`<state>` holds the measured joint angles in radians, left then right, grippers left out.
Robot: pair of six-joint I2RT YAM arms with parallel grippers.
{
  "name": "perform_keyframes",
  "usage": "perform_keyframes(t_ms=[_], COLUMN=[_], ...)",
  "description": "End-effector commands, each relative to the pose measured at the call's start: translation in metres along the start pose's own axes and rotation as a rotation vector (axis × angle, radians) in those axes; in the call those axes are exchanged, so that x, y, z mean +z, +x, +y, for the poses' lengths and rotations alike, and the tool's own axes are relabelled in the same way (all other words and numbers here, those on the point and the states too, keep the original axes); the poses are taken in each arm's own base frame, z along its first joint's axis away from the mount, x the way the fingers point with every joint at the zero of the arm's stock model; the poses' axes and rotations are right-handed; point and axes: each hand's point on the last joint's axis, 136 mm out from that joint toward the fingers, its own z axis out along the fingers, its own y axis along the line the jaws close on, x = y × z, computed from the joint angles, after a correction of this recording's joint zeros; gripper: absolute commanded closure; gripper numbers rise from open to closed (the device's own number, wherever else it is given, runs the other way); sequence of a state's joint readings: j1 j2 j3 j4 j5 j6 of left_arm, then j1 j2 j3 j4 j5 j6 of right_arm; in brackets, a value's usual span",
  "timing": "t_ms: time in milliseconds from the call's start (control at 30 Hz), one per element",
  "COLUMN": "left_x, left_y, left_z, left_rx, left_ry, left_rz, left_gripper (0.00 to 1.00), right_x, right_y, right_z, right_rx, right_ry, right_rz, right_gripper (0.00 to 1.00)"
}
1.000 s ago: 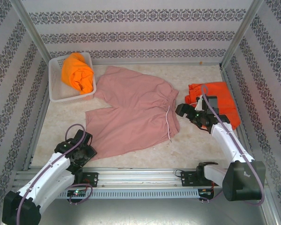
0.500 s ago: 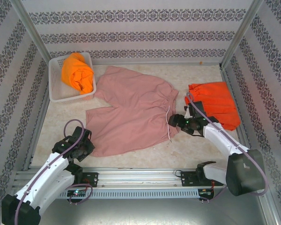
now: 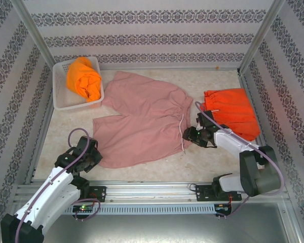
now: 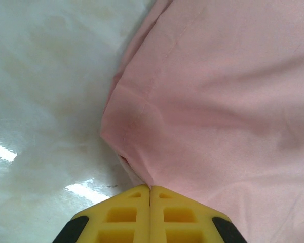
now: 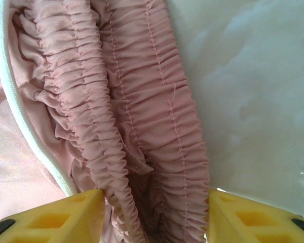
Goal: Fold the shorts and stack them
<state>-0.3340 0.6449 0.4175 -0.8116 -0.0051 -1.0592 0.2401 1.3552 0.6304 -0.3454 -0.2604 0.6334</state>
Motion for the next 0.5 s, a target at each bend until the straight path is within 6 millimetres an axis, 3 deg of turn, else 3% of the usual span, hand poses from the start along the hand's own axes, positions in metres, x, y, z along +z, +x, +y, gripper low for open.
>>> perform_keyframes(t_ms=[0, 233, 333, 467], left_x=[-0.002, -0.016, -0.037, -0.075], left_y=[-0.008, -0.021, -0.037, -0.059], left_z=[-0.012, -0.018, -0.024, -0.038], left_rx=[0.007, 0.024, 0.054, 0.092], left_ry=[0.048, 0.067, 0.072, 0.093], left_rz=[-0.040, -0.103, -0.170, -0.256], left_gripper=[0.99, 1.00, 1.00, 1.00], right_x=[0.005, 0.000, -0.012, -0.039], right_y=[0.002, -0.005, -0.013, -0.024], right_z=[0.003, 0.006, 0.010, 0.020], right_rx=[0.003, -0.006, -0.013, -0.005], right_ry=[-0.001, 0.008, -0.004, -0.064], right_rz=[0.002, -0.013, -0.044, -0.100], right_gripper=[0.52, 0.82, 0.94, 1.00])
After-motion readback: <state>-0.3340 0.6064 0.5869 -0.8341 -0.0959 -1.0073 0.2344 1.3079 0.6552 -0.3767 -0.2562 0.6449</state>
